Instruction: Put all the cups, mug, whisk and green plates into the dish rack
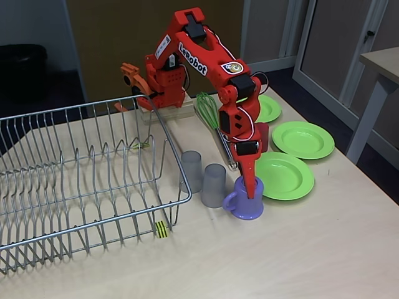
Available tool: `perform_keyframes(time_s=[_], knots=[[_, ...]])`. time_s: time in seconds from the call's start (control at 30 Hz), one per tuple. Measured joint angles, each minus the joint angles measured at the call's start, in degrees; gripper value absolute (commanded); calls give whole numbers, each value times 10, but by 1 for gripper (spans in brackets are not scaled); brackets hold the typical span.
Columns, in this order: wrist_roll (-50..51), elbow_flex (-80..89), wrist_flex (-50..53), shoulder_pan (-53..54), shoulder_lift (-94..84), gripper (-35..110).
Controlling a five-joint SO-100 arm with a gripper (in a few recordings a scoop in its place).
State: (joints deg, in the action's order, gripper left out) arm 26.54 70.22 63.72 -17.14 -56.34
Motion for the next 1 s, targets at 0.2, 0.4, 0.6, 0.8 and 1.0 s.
perform_keyframes(time_s=[0.2,0.4,0.6,0.8,1.0], knots=[[-4,-20,-8,9,28,22],[-25,-70,6,17,61,11],[-57,-195,93,22,105,9],[-98,-422,226,19,177,9],[-175,-602,269,17,185,9]])
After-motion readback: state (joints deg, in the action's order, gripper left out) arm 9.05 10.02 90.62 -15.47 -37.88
